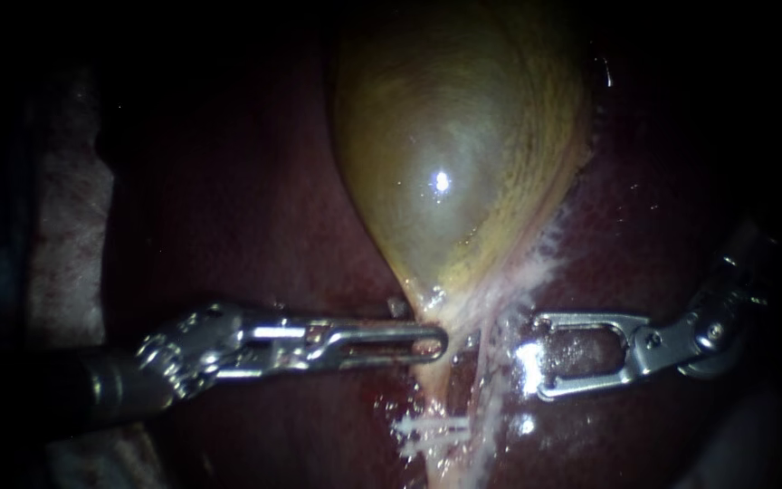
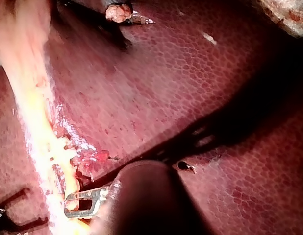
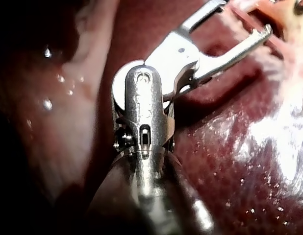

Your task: Going back second clip left tube

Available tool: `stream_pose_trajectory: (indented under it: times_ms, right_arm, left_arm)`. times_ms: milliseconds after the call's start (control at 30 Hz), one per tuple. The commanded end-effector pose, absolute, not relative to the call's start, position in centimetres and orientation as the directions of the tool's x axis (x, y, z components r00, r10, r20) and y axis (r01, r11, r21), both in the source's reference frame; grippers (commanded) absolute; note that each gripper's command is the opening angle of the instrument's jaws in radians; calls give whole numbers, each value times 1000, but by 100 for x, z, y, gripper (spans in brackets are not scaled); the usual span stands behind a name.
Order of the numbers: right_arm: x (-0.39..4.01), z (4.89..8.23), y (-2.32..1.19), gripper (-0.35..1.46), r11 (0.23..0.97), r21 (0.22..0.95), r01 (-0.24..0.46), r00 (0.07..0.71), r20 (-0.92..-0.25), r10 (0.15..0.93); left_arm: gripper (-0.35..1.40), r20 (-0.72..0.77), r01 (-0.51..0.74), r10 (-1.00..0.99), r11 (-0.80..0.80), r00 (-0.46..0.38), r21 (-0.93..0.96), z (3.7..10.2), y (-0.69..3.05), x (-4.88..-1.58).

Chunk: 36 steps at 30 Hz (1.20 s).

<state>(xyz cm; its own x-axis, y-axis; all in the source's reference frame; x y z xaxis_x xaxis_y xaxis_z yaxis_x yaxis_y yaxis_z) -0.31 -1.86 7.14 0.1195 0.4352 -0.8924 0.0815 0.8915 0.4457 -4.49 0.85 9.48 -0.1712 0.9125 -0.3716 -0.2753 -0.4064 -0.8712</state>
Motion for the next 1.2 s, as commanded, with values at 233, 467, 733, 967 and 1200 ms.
stream_pose_trajectory:
  times_ms: [233, 467, 733, 967, 1200]
  right_arm:
    - [-31, 714, -186, 49, 892, 446, 81, 120, -892, 435]
    - [-31, 714, -186, 50, 892, 446, 81, 119, -892, 435]
    - [-30, 714, -186, 50, 892, 446, 81, 119, -892, 435]
    - [-30, 715, -187, 50, 892, 446, 80, 119, -892, 435]
    - [-29, 715, -187, 50, 891, 446, 80, 119, -892, 436]
  left_arm:
    - [-35, -376, -284, 912, -409, -165, -867, 961, 87, -463]
    - [-35, -377, -287, 912, -410, -163, -866, 966, 87, -469]
    - [-35, -379, -287, 911, -411, -163, -865, 968, 87, -468]
    - [-35, -379, -287, 911, -411, -163, -865, 968, 87, -469]
    - [-35, -378, -285, 911, -411, -164, -866, 968, 87, -469]
